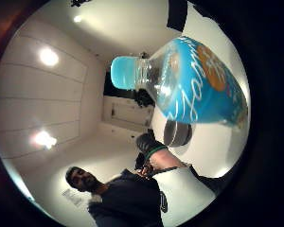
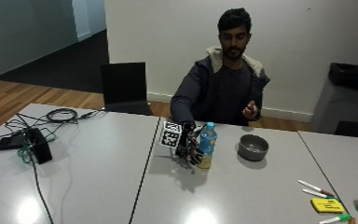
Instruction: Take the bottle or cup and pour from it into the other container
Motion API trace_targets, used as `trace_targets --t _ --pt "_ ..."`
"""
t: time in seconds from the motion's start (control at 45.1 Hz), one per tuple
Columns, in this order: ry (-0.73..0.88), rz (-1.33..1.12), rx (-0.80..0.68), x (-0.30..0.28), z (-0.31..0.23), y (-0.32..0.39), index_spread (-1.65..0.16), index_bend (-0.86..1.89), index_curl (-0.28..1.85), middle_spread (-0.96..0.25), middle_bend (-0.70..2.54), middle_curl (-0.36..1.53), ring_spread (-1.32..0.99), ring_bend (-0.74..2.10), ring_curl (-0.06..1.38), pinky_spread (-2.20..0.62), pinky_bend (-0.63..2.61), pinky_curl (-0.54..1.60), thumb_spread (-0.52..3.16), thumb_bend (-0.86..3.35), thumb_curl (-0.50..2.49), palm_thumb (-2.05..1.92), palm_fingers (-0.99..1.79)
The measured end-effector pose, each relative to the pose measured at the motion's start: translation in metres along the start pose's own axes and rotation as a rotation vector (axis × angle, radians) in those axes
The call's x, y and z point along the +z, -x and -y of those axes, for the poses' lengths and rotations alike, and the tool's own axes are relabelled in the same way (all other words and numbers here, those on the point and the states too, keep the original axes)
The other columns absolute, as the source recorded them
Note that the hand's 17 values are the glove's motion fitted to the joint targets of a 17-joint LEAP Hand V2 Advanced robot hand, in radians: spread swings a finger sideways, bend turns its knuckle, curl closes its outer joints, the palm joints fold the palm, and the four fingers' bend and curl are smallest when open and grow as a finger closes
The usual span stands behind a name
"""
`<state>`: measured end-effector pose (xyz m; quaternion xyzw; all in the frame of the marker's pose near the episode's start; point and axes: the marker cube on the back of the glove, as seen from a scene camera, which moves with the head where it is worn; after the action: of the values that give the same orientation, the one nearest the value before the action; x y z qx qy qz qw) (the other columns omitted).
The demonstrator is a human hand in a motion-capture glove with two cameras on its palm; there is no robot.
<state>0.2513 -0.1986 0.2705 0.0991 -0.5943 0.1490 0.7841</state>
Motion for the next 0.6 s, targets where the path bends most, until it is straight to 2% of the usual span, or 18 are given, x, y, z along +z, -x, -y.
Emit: trace_targets --t 0.133,0.266,0.422,0.599 --pt "0.0 0.002 -0.027 0.013 0.013 -0.006 -0.33 0.09 0.15 0.0 0.41 0.35 0.2 0.49 0.29 0.35 0.59 0.34 0.76 -0.02 0.4 0.55 0.45" --pt "0.015 0.035 -0.039 0.022 0.026 -0.007 -0.34 0.11 0.17 -0.09 0.42 0.35 0.13 0.52 0.31 0.32 0.56 0.34 0.73 -0.02 0.41 0.62 0.56" --pt "0.003 0.082 -0.03 0.027 0.028 -0.009 -0.34 0.13 0.19 -0.22 0.47 0.37 -0.04 0.6 0.32 0.23 0.47 0.31 0.67 0.0 0.44 0.77 0.95" --pt "0.007 0.098 -0.039 0.029 0.023 -0.01 -0.34 0.11 0.23 -0.27 0.47 0.38 -0.14 0.66 0.36 0.1 0.4 0.33 0.62 -0.02 0.45 0.88 1.14"
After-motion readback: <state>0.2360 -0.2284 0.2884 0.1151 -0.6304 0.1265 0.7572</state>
